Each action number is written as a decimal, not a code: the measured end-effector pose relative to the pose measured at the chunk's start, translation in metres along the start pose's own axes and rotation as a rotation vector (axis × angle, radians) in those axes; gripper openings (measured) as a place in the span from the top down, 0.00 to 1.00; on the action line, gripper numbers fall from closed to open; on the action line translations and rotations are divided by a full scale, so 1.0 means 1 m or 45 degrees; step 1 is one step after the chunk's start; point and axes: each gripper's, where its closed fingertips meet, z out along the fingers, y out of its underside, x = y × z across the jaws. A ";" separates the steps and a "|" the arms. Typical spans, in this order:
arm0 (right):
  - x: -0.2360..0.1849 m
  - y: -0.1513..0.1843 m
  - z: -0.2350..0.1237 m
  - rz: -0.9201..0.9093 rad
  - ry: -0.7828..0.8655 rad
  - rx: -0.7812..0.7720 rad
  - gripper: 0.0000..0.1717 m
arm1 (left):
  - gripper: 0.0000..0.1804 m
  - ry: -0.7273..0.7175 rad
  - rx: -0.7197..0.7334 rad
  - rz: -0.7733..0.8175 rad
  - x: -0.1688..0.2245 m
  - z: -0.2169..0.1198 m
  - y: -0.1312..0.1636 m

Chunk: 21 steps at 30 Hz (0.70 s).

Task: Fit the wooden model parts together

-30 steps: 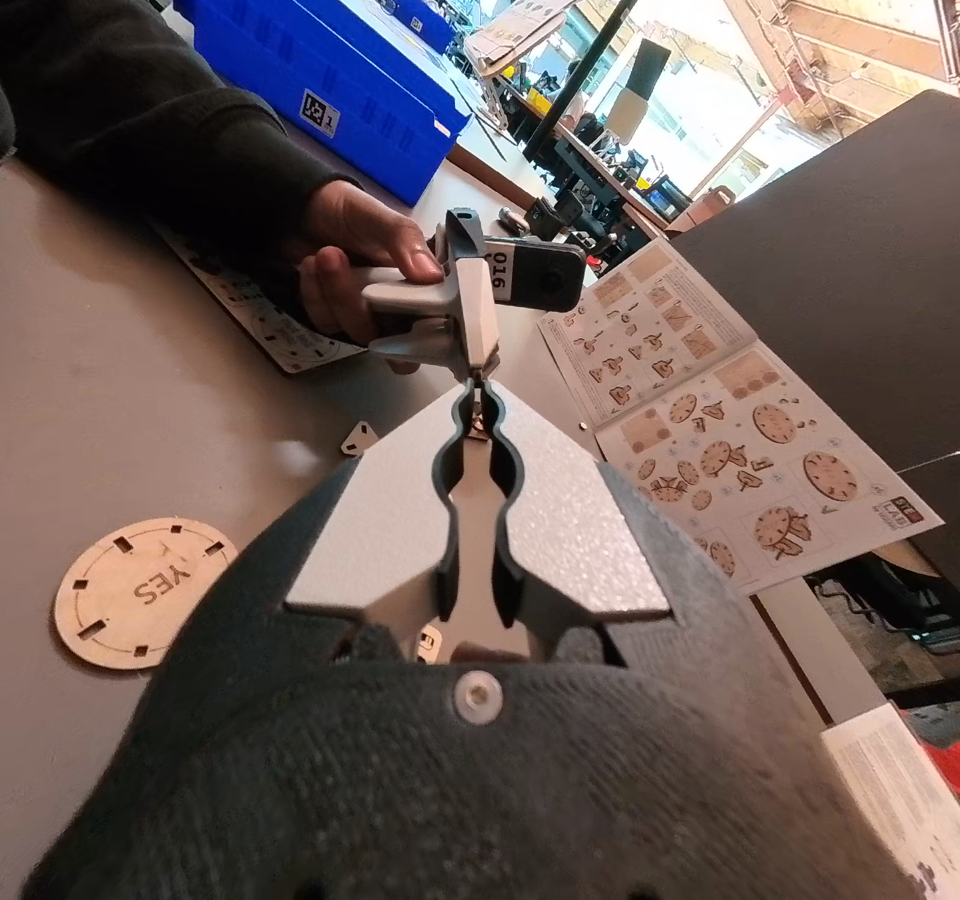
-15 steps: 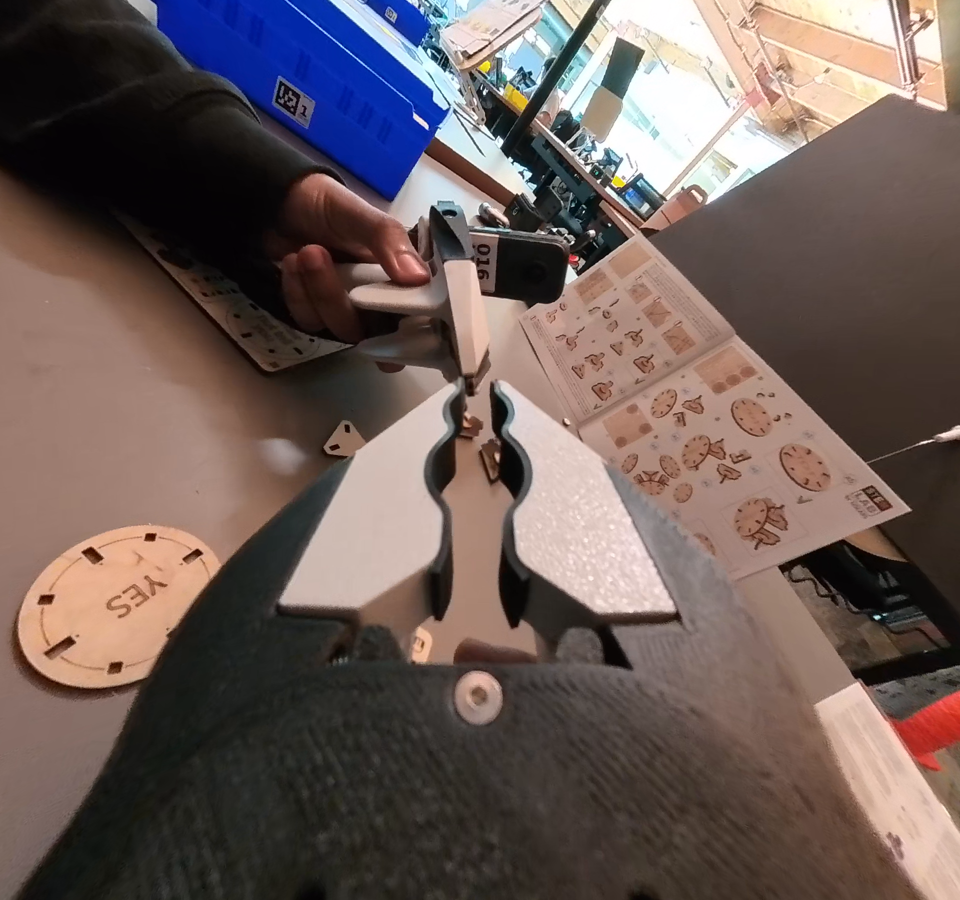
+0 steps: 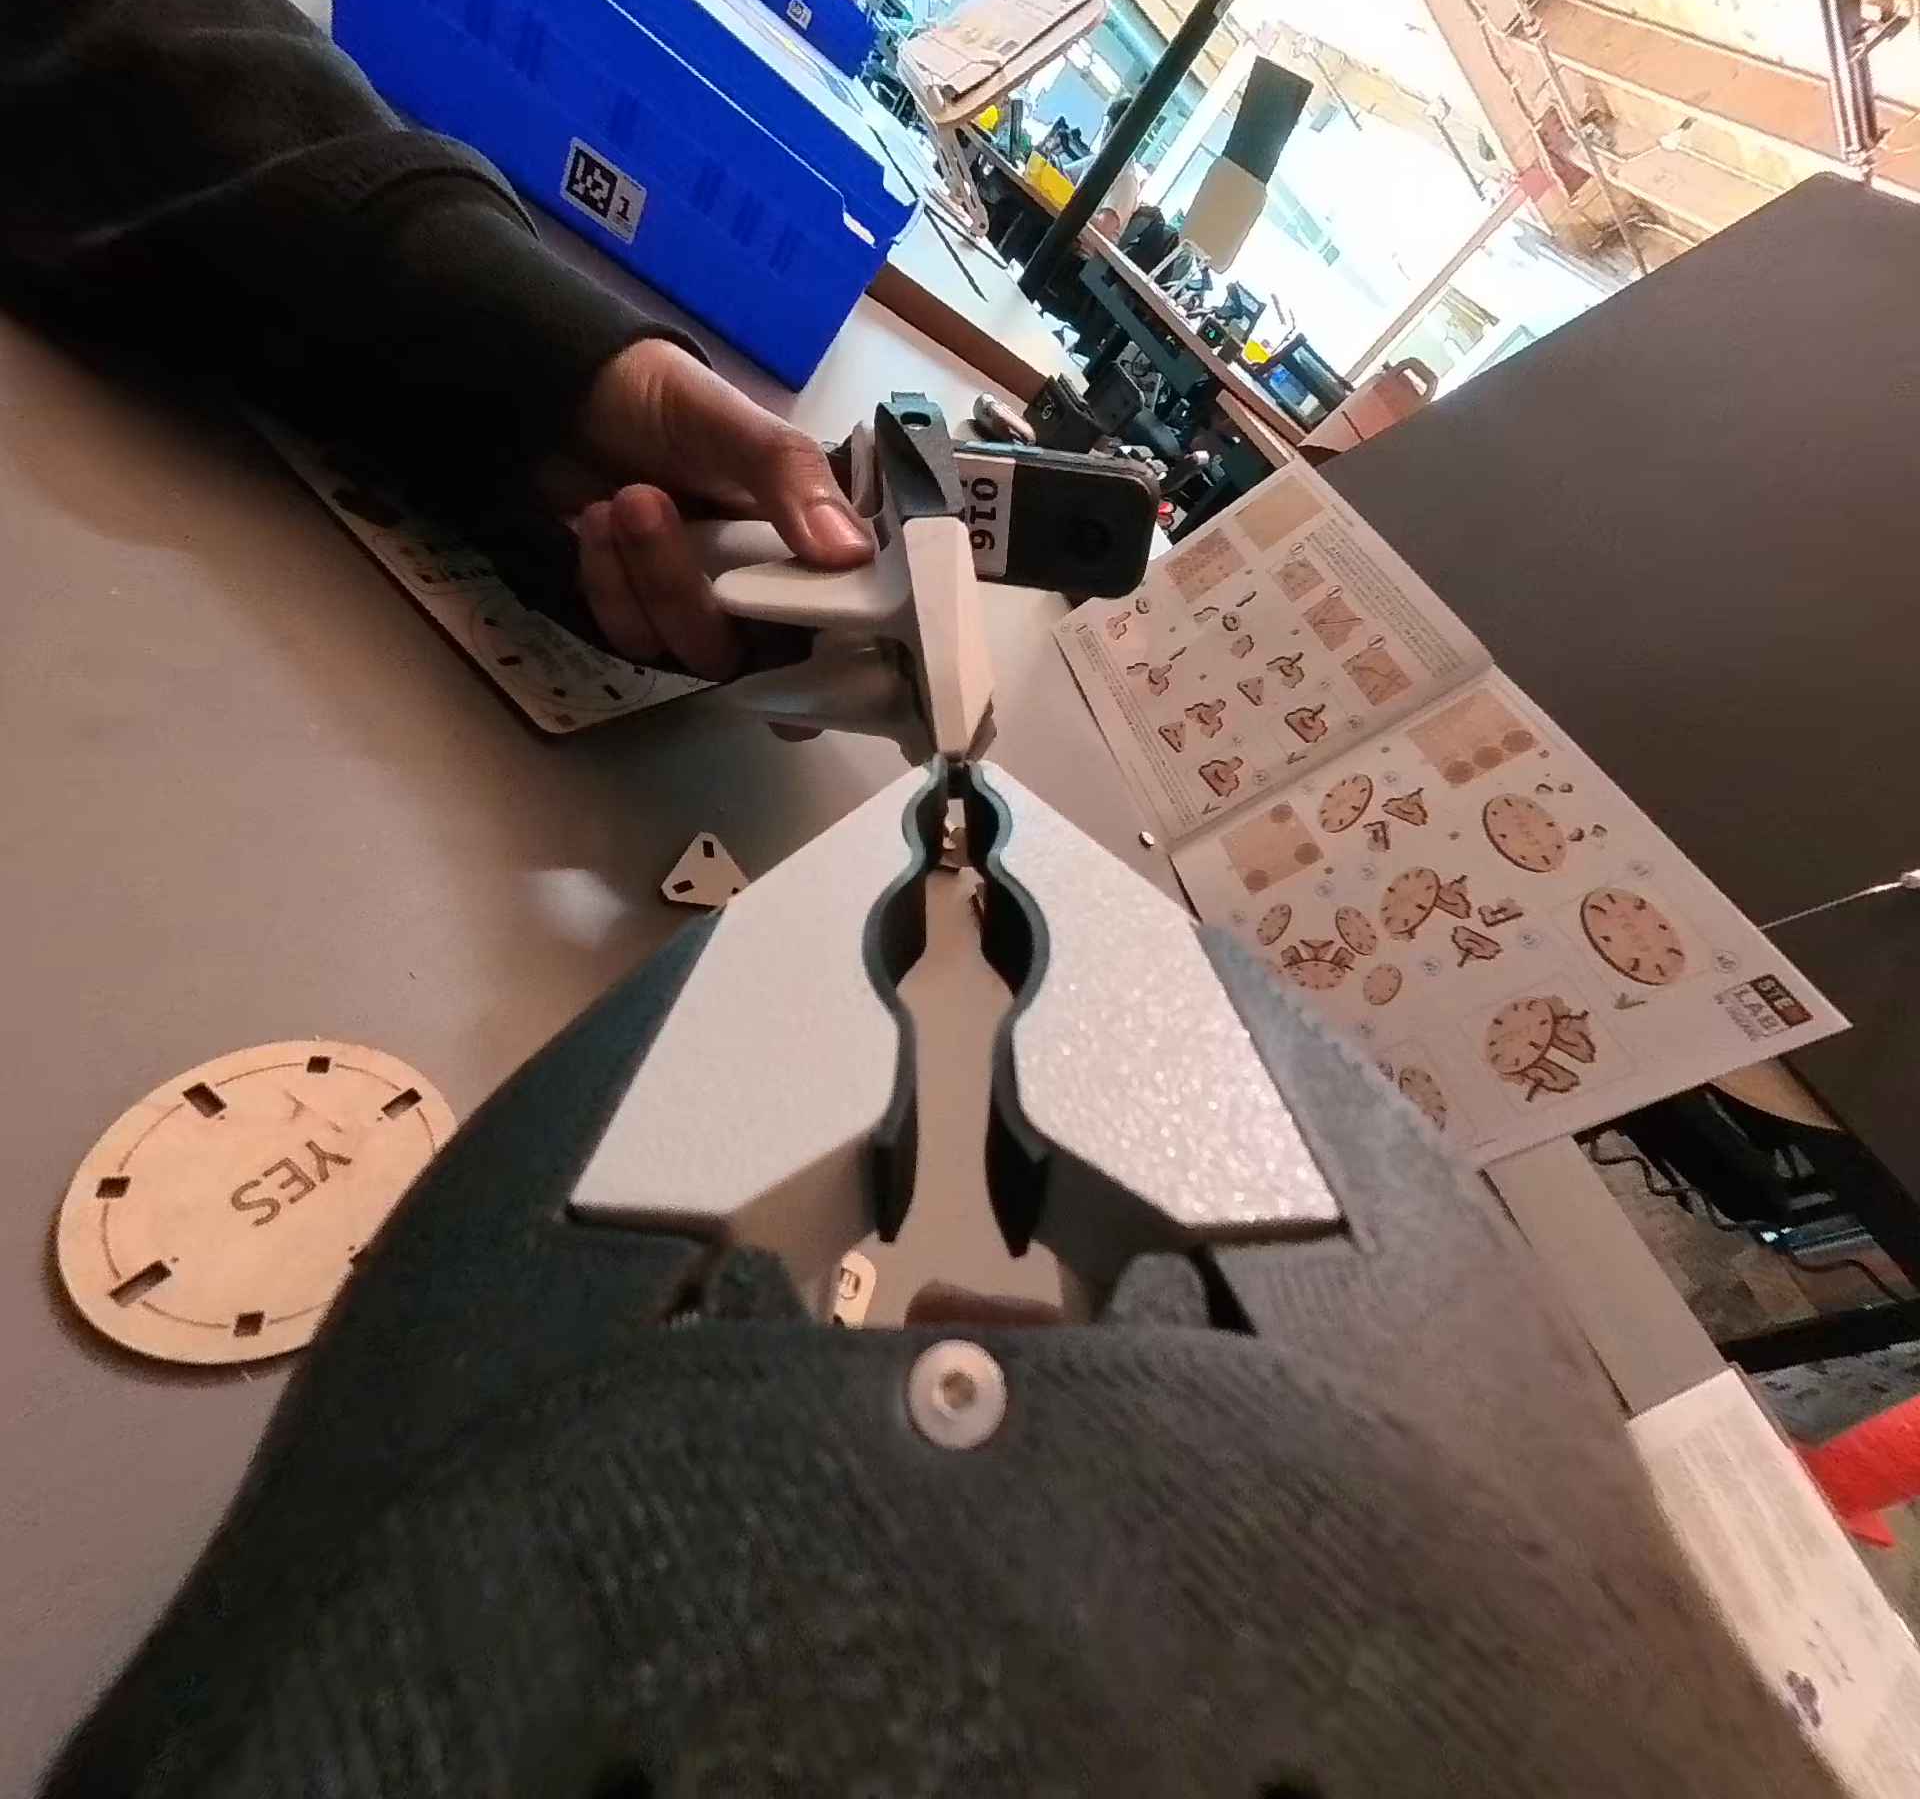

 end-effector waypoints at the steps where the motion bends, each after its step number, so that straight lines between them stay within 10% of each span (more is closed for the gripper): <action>1: 0.000 0.000 0.000 0.003 -0.001 -0.003 0.99 | 1.00 0.000 0.000 0.000 0.000 0.000 0.000; 21: 0.001 0.003 0.000 0.001 0.003 -0.025 0.99 | 1.00 -0.023 0.003 0.006 -0.001 0.000 -0.001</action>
